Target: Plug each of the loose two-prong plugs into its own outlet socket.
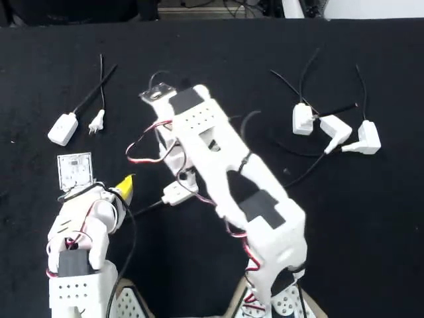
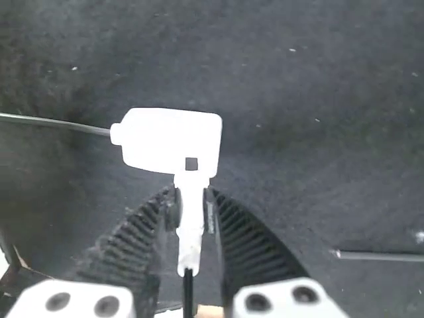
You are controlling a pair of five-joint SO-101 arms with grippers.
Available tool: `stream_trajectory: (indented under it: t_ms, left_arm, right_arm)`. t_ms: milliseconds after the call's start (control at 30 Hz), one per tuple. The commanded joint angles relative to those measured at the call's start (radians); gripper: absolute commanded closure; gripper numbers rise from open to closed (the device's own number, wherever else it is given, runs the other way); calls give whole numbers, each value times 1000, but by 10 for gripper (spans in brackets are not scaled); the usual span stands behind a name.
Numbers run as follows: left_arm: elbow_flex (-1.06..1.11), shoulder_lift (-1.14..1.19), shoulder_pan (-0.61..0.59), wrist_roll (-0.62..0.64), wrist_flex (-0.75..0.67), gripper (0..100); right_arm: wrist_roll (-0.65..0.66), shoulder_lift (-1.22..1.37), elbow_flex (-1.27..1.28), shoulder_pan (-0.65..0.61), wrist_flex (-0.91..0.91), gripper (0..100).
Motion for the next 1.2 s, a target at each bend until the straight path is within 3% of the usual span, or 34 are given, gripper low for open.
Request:
stream_trajectory:
  t_ms: [0,1167]
  left_arm:
    - [-19,-6,-8,0,2,729]
    - [-21,-6,-16,0,2,729]
  right_arm:
    - [-5,15,-61,-14,12,988]
    - [84,76,-157,20,72,988]
